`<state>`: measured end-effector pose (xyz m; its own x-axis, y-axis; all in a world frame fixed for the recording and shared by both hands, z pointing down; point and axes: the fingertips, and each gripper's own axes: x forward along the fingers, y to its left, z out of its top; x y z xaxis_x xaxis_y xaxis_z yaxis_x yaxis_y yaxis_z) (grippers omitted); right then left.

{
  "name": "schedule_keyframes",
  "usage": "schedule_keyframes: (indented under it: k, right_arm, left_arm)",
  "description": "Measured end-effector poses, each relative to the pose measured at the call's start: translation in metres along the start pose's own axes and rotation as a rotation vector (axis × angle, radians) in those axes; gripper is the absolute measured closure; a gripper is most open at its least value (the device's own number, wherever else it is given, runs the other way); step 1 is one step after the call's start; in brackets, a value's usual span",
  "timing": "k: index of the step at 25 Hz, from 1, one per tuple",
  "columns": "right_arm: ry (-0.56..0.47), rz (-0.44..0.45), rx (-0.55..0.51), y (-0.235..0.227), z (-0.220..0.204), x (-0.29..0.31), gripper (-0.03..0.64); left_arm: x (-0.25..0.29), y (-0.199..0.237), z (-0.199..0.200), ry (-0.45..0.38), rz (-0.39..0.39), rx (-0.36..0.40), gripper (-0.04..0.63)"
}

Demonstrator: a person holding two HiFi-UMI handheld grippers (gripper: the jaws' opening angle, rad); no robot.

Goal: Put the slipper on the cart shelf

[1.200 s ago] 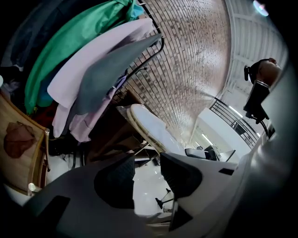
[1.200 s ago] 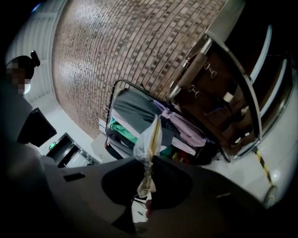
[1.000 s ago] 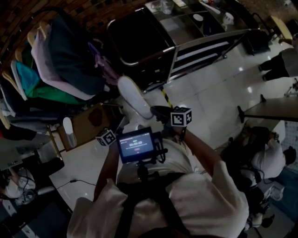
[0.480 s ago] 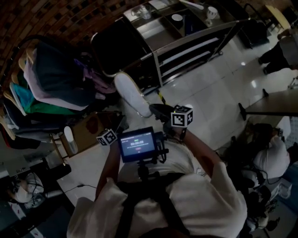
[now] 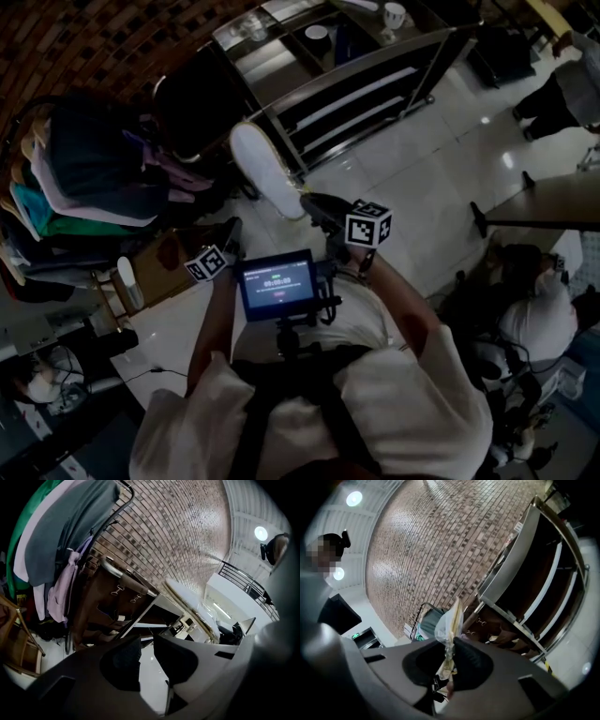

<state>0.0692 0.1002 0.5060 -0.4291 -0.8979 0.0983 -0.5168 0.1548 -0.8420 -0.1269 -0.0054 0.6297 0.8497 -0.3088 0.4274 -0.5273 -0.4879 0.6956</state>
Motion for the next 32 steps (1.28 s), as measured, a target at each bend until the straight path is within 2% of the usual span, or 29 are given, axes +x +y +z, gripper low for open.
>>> schedule_keyframes:
  k: [10, 12, 20, 23, 25, 29, 32]
  right_arm:
    - [-0.07, -0.032, 0.01, -0.034, 0.034, -0.07, 0.563]
    - [-0.099, -0.04, 0.017, -0.038, 0.04, -0.076, 0.563]
    - [-0.175, -0.096, 0.053, -0.045, 0.052, -0.099, 0.563]
    - [-0.173, -0.137, 0.033, -0.06, 0.071, -0.089, 0.563]
    - [-0.17, -0.155, 0.024, -0.065, 0.075, -0.092, 0.563]
    - [-0.174, -0.167, 0.005, -0.053, 0.081, -0.097, 0.563]
    - [-0.161, -0.178, -0.01, -0.05, 0.085, -0.094, 0.563]
  left_arm:
    - [0.041, -0.058, -0.021, 0.087, 0.045, 0.173, 0.526]
    - [0.045, -0.065, -0.018, 0.094, 0.03, 0.179, 0.545]
    - [0.064, -0.074, -0.014, 0.105, -0.023, 0.156, 0.546]
    - [0.092, -0.068, -0.004, 0.114, -0.056, 0.135, 0.546]
    - [0.1, -0.076, -0.003, 0.121, -0.083, 0.137, 0.569]
    - [0.103, -0.088, -0.005, 0.139, -0.107, 0.162, 0.569]
    - [0.108, -0.086, 0.001, 0.134, -0.11, 0.152, 0.569]
